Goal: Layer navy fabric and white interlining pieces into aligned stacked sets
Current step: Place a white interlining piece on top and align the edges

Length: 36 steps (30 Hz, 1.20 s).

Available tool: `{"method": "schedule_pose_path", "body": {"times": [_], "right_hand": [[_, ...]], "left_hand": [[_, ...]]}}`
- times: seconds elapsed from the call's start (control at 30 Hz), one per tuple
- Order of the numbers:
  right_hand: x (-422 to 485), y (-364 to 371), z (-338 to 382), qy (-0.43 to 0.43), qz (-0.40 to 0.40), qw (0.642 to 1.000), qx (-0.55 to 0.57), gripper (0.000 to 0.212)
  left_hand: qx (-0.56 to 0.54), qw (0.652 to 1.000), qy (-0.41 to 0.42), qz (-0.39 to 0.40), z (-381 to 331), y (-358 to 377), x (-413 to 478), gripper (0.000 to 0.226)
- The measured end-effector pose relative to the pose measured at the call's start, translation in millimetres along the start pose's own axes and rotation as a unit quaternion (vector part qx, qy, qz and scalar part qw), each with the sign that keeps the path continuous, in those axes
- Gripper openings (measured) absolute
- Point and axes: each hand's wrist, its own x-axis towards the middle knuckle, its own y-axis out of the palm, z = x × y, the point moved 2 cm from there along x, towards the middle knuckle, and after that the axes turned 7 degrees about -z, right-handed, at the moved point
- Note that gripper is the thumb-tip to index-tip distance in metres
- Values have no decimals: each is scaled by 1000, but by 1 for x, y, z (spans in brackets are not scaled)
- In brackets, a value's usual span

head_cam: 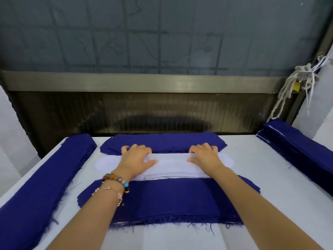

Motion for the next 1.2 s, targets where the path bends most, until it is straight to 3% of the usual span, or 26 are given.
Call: {"method": "schedule_pose_path", "body": {"times": [0.17, 0.37, 0.5, 0.67, 0.83, 1.0, 1.2], "right_hand": [[-6, -18, -53, 61, 55, 993, -87, 22], [-23, -29, -74, 125, 50, 983, -122, 28], [-31, -50, -72, 182, -8, 983, -32, 23], [-43, -78, -79, 221, -53, 967, 117, 26], [-63, -93, -89, 207, -9, 966, 155, 26], [-88, -84, -93, 202, 66, 966, 147, 53], [-113, -58, -93, 215, 93, 966, 108, 37]], "left_hand": [[51, 996, -54, 56, 62, -23, -10, 21], [25, 991, -131, -1, 87, -43, -37, 9], [-80, 977, -188, -60, 79, -63, -49, 8], [-232, 950, -173, -113, 75, -91, -66, 15], [-249, 955, -151, -63, 78, -106, -83, 5], [-240, 959, -150, 20, 77, -100, -98, 11], [-195, 965, -175, 34, 71, -67, -115, 14]]}}
